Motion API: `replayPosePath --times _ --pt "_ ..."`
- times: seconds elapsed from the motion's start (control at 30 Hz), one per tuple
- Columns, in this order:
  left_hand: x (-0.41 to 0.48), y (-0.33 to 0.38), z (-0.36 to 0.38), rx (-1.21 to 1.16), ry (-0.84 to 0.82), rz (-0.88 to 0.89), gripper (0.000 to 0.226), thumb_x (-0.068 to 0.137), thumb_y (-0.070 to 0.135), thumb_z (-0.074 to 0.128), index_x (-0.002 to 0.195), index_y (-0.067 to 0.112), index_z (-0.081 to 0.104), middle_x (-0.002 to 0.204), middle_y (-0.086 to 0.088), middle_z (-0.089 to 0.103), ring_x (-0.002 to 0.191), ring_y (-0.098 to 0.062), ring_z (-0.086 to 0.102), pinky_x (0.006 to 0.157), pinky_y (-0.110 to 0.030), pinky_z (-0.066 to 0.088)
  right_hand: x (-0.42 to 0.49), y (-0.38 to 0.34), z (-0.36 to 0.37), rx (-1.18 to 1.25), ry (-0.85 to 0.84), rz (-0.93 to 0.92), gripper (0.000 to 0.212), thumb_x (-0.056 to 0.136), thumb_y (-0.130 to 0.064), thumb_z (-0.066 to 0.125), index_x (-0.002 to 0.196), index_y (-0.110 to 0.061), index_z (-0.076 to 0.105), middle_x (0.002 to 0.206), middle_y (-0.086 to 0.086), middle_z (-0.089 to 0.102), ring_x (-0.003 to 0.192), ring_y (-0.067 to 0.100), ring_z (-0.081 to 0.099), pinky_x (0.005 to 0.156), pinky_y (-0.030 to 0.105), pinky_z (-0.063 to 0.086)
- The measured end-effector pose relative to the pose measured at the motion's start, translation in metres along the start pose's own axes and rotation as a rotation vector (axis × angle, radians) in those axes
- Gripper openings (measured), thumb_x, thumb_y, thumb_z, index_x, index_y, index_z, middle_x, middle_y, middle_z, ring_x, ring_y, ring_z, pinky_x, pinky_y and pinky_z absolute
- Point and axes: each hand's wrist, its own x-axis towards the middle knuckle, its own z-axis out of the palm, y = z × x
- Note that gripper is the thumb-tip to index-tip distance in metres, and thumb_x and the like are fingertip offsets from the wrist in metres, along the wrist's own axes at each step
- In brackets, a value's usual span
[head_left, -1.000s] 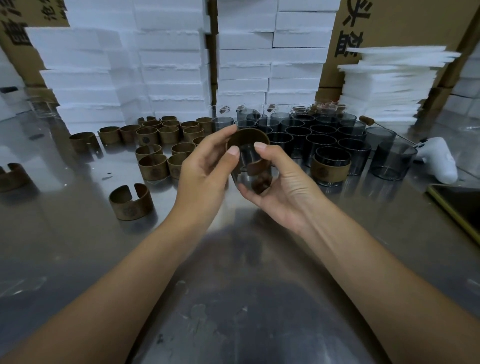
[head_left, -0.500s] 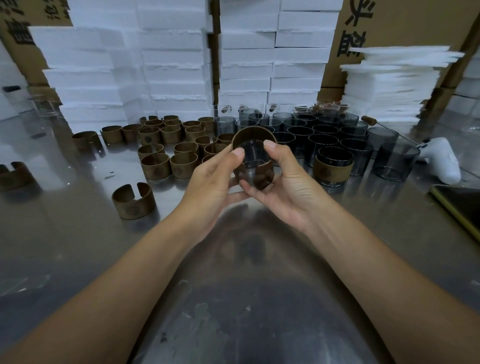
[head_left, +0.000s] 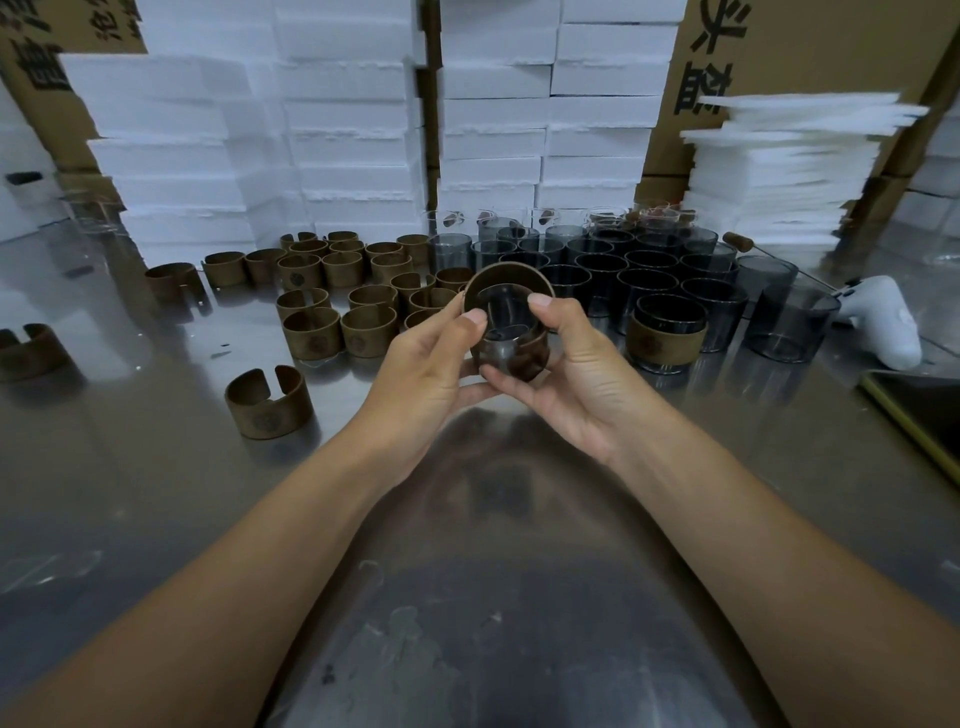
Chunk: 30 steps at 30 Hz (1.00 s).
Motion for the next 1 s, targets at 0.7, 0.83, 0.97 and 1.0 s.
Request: replayPosePath --times 0.7,0.83,0.97,1.0 --pt "0.001 0.0 -0.006 0.046 0.117 0.003 0.021 0.095 0.031 0.052 0.1 0.028 0.072 0.104 -0.001 0.073 0.093 -0.022 0.071 0.08 -0.029 0.056 0.003 0.0 -0.002 0.021 0.03 -0.017 0.007 0.066 -0.023 0.076 0.072 -0.024 0.079 0.09 0.011 0.075 0.084 0.025 0.073 0.064 0.038 0.057" --pt "0.003 0.0 -0.006 -0.03 0.142 -0.009 0.021 0.095 0.025 0.053 0.095 0.024 0.073 0.102 -0.002 0.074 0.091 -0.021 0.071 0.075 -0.024 0.055 0.003 0.002 0.002 0.029 0.021 -0.033 0.009 0.073 -0.026 0.074 0.08 -0.021 0.077 0.09 0.01 0.075 0.083 0.023 0.073 0.063 0.035 0.058" --pt "0.006 -0.002 -0.009 -0.115 0.135 -0.013 0.021 0.088 0.025 0.06 0.105 0.016 0.069 0.102 -0.005 0.074 0.094 -0.02 0.071 0.075 -0.024 0.055 -0.001 -0.001 0.008 0.047 0.028 -0.05 0.043 0.063 -0.039 0.073 0.094 -0.011 0.066 0.082 0.007 0.075 0.08 0.018 0.073 0.063 0.032 0.058" --pt "0.006 -0.002 -0.009 -0.134 0.133 -0.014 0.028 0.085 0.025 0.064 0.11 0.012 0.067 0.102 -0.006 0.074 0.096 -0.019 0.07 0.076 -0.023 0.054 -0.001 -0.002 0.008 0.029 0.032 -0.045 0.049 0.063 -0.043 0.07 0.097 -0.009 0.065 0.082 0.006 0.076 0.081 0.017 0.073 0.064 0.031 0.059"
